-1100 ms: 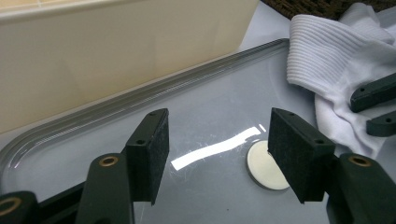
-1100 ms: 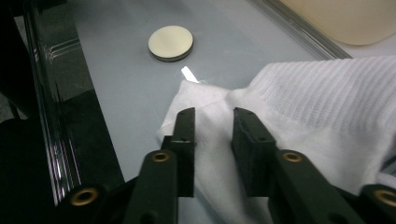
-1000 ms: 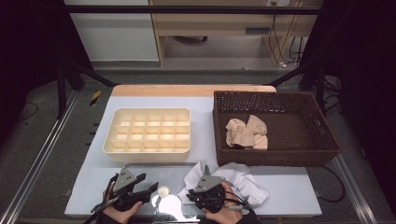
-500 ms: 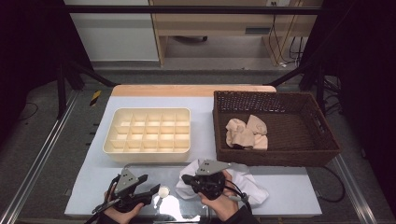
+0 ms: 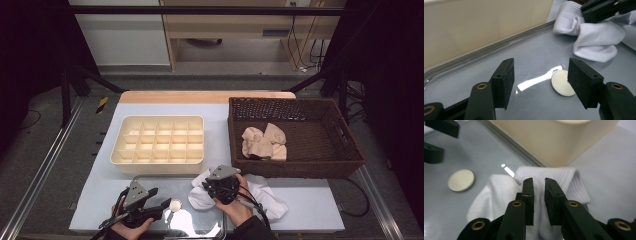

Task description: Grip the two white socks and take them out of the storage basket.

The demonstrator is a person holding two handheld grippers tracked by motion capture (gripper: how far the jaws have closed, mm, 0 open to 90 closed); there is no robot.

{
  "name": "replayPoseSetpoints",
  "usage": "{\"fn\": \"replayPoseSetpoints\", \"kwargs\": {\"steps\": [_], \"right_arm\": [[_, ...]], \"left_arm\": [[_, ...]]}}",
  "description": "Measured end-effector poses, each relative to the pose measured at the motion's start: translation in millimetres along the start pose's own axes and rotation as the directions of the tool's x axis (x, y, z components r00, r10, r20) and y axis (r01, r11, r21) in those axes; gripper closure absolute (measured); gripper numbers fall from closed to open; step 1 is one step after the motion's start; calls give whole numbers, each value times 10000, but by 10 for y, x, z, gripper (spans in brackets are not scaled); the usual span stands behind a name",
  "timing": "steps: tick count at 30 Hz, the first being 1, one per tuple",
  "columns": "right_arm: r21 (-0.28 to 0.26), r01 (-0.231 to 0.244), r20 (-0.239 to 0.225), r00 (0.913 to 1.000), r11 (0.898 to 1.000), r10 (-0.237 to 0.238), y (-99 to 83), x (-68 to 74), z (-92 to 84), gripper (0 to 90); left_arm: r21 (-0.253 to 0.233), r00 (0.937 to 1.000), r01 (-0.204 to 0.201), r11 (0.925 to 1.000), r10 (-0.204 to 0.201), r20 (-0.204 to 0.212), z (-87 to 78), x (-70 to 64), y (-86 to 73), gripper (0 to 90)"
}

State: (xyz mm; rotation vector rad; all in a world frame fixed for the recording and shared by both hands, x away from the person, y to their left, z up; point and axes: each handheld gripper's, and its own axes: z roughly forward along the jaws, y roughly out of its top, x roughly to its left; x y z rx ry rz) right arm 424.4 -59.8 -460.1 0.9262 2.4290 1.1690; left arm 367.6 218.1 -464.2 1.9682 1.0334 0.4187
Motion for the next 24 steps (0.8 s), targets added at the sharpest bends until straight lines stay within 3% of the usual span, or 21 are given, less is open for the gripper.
{"fn": "replayPoseSetpoints", "kwargs": {"steps": [4,8,13,18,22,24], "right_arm": [[-651,62,-337,9994,9979,-84,51,54,-189,786],[-791,276,-1092,9934,9965,-362,17,214,-261,795],[-286,431,-1683,9846,9987,-473,-126,364,-163,786],[321,595,-1736,9834,9977,-531,-221,414,-18,719],[513,884,-1593,9840,9948,-793,-233,437,13,853],[664,820,-1499,9861,9944,-713,-203,441,-3,872]], "left_arm": [[22,9999,10,10000,-10,-113,-11,2,3,377],[-68,9998,57,10000,-58,-197,-35,18,3,375],[-182,9994,160,9997,-165,-299,-73,44,0,376],[-239,9992,186,9995,-195,-349,-93,55,-4,377],[-237,9988,264,9994,-274,-408,-97,65,-5,379],[-264,9987,291,9992,-302,-418,-106,72,-4,382]]}}
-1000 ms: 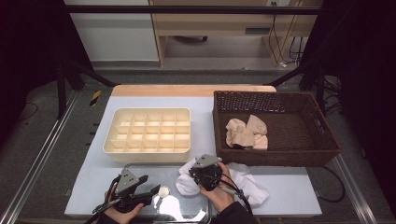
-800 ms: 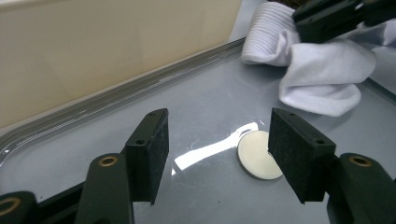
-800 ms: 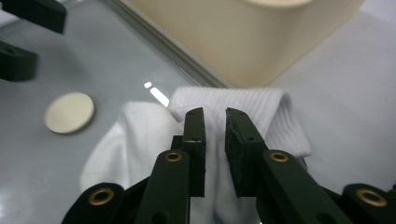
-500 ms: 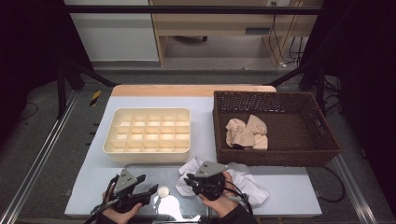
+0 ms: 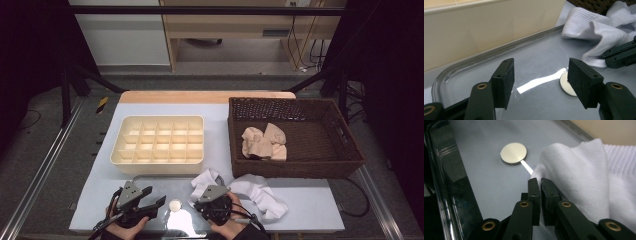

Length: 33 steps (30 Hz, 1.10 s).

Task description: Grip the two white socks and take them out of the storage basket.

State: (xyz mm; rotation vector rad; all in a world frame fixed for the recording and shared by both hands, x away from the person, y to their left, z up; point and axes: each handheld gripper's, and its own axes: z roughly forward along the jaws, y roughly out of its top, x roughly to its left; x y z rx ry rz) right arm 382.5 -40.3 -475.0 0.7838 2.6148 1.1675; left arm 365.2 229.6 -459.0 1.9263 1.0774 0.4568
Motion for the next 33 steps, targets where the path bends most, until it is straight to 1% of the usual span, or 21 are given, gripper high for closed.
{"fn": "replayPoseSetpoints", "kwargs": {"steps": [2,5,7,8,10,12,14,15,16,17,19,20,22,23,24,25,27,29,33], "right_arm": [[-228,-133,-224,9997,9997,128,47,24,-26,875],[-746,-382,-1030,9942,9965,304,143,110,-24,873],[-828,-410,-1374,9901,9957,293,188,186,37,866],[-802,-350,-1453,9891,9962,230,198,217,80,859],[-568,-249,-1591,9871,9981,156,198,259,163,817],[-549,-201,-1623,9867,9983,109,192,272,187,782],[-807,-334,-1641,9862,9962,197,201,238,133,756],[-1034,-449,-1616,9865,9936,278,212,208,87,750],[-1199,-587,-1582,9866,9910,393,224,168,32,743],[-1456,-771,-1463,9877,9863,556,237,109,-39,743],[-1700,-947,-1252,9894,9809,738,246,29,-123,749],[-1837,-932,-812,9935,9786,794,244,-60,-204,754],[-1878,-945,-219,9955,9776,920,226,-174,-278,757],[-1881,-990,129,9946,9771,1032,208,-240,-305,755],[-1829,-1050,379,9928,9775,1137,191,-288,-318,750],[-1700,-1180,664,9892,9784,1309,160,-360,-322,745],[-1479,-1412,844,9843,9789,1548,109,-443,-302,729],[-1218,-1544,828,9828,9805,1650,71,-468,-254,716],[-756,-1313,871,9866,9885,1377,49,-446,-166,710]], "left_arm": [[-52,10000,40,10000,-40,-12,-6,8,2,384],[-109,9999,105,9999,-105,-23,-14,17,7,385],[-158,9999,138,9998,-139,-35,-23,20,9,386],[-190,9998,182,9997,-183,-27,-28,18,10,387],[-220,9998,195,9996,-196,-11,-35,16,12,391],[-222,9997,222,9995,-221,36,-40,10,13,395],[-235,9996,247,9994,-244,104,-37,2,11,396],[-231,9996,252,9994,-250,126,-34,-4,10,396],[-216,9995,276,9994,-273,155,-32,-9,8,396],[-208,9994,297,9993,-293,169,-31,-13,8,396],[-258,9993,311,9992,-305,231,-41,-29,11,396],[-305,9992,323,9990,-316,258,-45,-38,12,396],[-316,9988,358,9989,-347,338,-52,-64,15,397],[-271,9987,345,9990,-335,378,-50,-78,17,396],[-140,9988,284,9995,-278,395,-38,-108,16,395],[-49,9990,203,9998,-200,389,-25,-135,13,393],[93,9984,134,9999,-138,549,0,-191,6,393],[205,9979,-1,9998,-12,650,16,-249,1,392],[363,9967,-84,9993,55,809,54,-337,-15,392]]}}
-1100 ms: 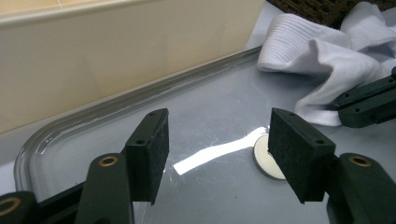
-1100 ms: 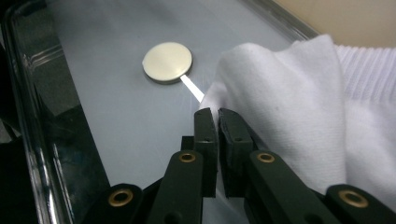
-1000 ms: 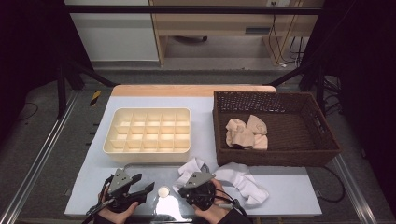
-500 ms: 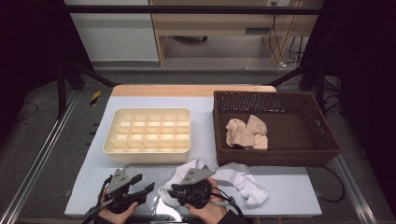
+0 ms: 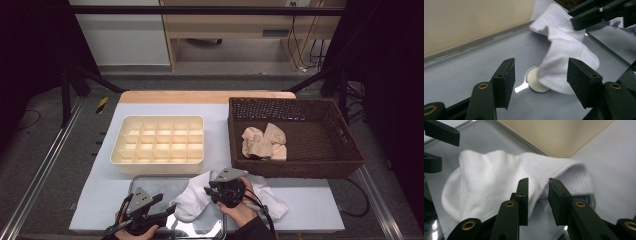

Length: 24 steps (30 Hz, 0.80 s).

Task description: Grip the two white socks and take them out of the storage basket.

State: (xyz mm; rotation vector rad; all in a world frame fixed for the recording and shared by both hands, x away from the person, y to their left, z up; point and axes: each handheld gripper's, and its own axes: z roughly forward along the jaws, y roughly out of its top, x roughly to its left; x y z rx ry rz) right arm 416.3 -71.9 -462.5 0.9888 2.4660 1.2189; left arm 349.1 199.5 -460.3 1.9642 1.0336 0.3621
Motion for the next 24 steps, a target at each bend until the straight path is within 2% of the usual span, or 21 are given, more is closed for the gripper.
{"fn": "replayPoseSetpoints", "kwargs": {"steps": [4,9,15,24], "right_arm": [[371,48,-67,10000,9993,-46,-30,9,43,777],[675,77,-199,9998,9977,-63,-44,39,46,879],[784,-22,-266,9996,9969,43,-58,52,23,889],[601,-68,-292,9995,9982,85,-61,59,4,887]], "left_arm": [[336,9999,-92,9994,94,-56,77,-64,-28,395],[698,9987,-310,9971,338,-393,146,-123,-49,433],[913,9976,-303,9954,357,-587,187,-156,-74,590],[880,9985,-377,9954,409,-352,203,-151,-81,847]]}}
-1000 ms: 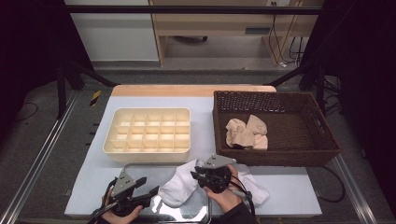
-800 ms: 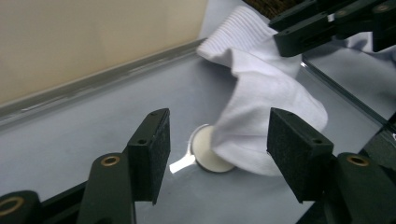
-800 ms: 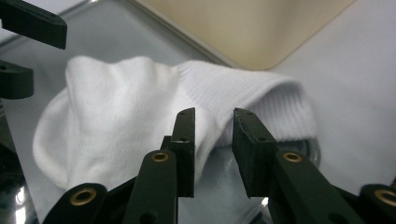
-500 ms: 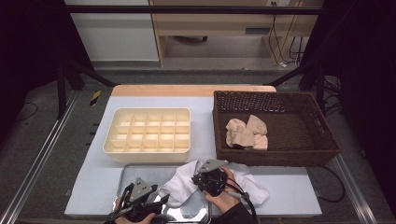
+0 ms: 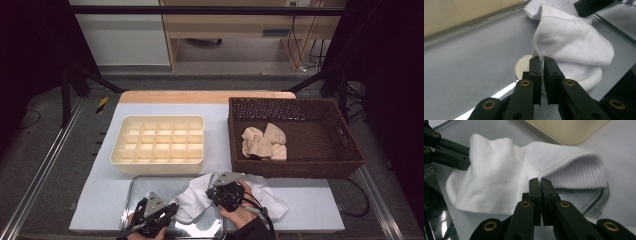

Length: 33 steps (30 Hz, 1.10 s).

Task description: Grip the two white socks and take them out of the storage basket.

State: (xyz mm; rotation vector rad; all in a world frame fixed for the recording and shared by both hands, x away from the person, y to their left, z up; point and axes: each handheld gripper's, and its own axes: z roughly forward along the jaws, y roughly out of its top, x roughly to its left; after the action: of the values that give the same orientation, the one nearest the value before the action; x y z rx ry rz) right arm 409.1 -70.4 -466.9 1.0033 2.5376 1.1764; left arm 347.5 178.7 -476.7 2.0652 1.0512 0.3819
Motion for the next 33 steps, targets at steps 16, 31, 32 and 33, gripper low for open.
{"fn": "replayPoseSetpoints", "kwargs": {"steps": [16,31,32,33], "right_arm": [[431,-356,-651,9971,9984,383,-167,57,-110,855],[-1392,-433,853,9948,9893,556,152,-225,-310,699],[-1410,-377,882,9948,9893,505,168,-226,-268,681],[-1363,-311,897,9950,9902,436,182,-233,-220,665]], "left_arm": [[215,9967,204,9996,-187,-784,-120,305,17,767],[140,9986,418,9990,-413,-334,-225,229,-47,558],[159,9985,407,9990,-401,-379,-221,224,-53,572],[189,9985,399,9990,-391,-382,-218,223,-56,587]]}}
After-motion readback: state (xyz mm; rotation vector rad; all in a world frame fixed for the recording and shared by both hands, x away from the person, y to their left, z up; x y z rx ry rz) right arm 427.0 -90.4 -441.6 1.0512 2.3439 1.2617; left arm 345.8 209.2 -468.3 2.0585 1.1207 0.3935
